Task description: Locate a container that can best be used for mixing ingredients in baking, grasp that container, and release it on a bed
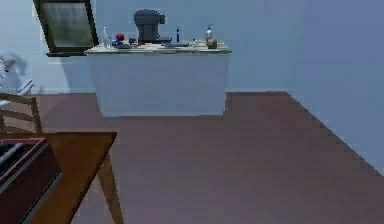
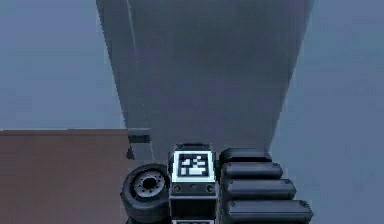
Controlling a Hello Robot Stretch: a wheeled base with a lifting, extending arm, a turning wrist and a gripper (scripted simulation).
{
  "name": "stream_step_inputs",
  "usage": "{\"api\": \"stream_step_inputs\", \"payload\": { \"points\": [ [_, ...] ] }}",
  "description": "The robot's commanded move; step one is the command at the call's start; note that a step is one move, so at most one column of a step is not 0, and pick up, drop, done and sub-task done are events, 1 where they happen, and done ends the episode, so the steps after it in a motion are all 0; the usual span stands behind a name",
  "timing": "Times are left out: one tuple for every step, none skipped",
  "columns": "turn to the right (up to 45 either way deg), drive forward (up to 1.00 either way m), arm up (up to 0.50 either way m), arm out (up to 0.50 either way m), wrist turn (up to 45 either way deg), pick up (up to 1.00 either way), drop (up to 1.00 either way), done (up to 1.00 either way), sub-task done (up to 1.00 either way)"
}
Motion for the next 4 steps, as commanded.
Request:
{"api": "stream_step_inputs", "payload": {
  "points": [
    [0.0,1.00,0.00,0.00,0.0,0.00,0.00,0.00,0.00],
    [0.0,0.30,0.00,0.00,0.0,0.00,0.00,0.00,0.00],
    [-42.0,0.00,0.00,0.00,0.0,0.00,0.00,0.00,0.00],
    [0.0,1.00,0.00,0.00,0.0,0.00,0.00,0.00,0.00]
  ]
}}
